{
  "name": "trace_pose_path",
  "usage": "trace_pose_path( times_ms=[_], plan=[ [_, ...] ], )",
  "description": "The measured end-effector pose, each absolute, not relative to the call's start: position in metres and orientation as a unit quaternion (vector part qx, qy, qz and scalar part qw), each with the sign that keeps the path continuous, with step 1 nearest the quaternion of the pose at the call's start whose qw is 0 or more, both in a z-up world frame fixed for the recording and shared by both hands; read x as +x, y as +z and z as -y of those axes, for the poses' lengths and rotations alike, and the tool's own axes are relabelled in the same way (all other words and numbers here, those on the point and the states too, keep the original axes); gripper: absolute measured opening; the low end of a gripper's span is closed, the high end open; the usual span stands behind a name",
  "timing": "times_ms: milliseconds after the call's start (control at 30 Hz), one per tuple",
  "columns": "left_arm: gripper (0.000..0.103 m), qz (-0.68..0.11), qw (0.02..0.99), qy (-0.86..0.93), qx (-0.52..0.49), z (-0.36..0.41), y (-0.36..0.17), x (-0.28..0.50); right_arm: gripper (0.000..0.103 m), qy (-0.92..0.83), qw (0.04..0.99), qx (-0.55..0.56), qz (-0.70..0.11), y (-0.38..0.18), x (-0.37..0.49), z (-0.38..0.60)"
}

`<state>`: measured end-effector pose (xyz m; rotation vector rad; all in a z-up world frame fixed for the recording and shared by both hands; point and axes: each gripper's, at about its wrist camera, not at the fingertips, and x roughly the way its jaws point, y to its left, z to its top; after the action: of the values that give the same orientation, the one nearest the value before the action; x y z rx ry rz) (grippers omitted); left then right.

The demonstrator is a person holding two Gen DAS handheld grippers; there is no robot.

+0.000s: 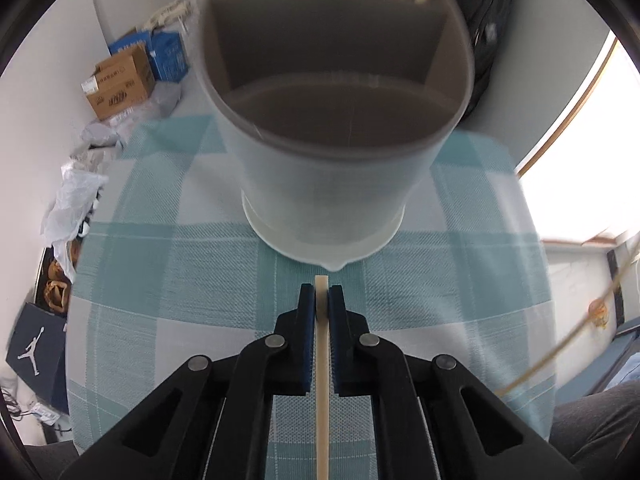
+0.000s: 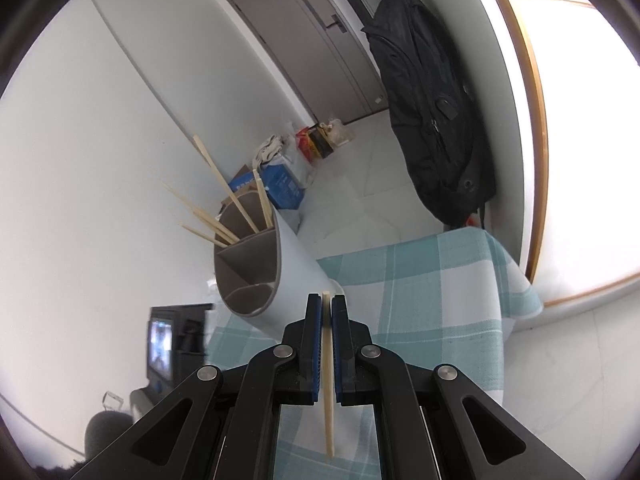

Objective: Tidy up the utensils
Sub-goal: 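Close the left gripper on a chopstick while the right gripper lifts its chopstick, then carry both held chopsticks up above the white divided holder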

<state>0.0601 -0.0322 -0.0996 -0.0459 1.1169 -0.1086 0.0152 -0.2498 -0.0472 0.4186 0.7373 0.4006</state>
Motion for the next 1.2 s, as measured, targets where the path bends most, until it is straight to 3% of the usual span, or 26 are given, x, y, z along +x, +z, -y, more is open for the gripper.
trace_pose_path(
  times_ms=[300,833,1200],
  plan=[
    [0.002,-0.444,0.892,-0.062,-0.058,0.021,-0.053,0.034,0.004,0.204,0.903,0.18,-0.334,-0.042,0.007,0.236],
    [0.002,-0.363,0.923,-0.085,-0.093,-0.004,-0.009,0.016,0.004,0.226,0.92,0.123,-0.297,-0.021,-0.021,0.194],
    [0.002,-0.289,0.944,-0.073,-0.139,-0.024,0.048,0.038,0.004,0.231,0.926,0.132,-0.269,0.037,-0.008,0.193]
  ],
)
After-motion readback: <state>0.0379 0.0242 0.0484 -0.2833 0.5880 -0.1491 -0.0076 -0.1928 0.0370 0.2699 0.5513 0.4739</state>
